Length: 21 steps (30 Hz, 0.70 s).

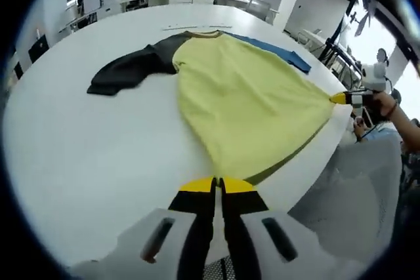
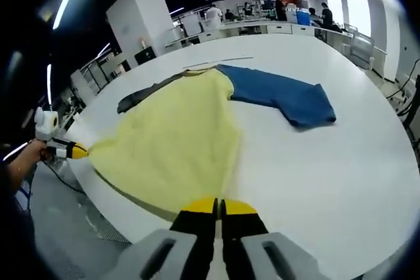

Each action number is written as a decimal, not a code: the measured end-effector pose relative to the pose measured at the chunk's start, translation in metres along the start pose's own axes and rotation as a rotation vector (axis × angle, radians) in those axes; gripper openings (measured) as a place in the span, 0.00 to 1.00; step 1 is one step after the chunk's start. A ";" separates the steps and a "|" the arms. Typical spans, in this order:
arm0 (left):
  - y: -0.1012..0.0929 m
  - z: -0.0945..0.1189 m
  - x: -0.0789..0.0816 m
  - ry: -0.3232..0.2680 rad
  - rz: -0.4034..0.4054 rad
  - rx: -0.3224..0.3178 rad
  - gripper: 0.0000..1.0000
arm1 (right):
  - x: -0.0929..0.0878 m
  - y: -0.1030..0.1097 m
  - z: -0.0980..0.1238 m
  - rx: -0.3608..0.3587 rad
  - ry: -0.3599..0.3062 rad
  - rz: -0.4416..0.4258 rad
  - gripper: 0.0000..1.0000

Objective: Fold the garment on the visible template until the final outline fits inside the template.

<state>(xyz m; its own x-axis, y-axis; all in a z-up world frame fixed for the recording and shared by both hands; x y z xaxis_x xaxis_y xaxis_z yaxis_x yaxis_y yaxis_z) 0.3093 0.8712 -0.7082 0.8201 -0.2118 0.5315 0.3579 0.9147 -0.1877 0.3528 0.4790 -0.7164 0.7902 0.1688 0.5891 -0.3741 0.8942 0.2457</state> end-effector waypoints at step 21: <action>-0.001 -0.011 -0.033 0.058 0.015 0.038 0.00 | -0.023 0.002 -0.004 -0.014 0.074 0.041 0.00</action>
<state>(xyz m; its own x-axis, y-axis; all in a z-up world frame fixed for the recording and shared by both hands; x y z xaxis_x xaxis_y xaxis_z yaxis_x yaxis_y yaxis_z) 0.2872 0.8739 -0.7345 0.8503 -0.2164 0.4798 0.3288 0.9302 -0.1632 0.3356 0.4788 -0.7327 0.8083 0.2352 0.5398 -0.4006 0.8915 0.2115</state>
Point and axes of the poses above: the point that each gripper's makers call its tool centre point, and the gripper's own axes: z roughly backward along the fingers, y roughly to its left, x roughly out of its top, the point moved 4 cm from there along z, roughly backward along the fingers, and after that the axes turned 4 degrees about y, right-handed, at the moved point
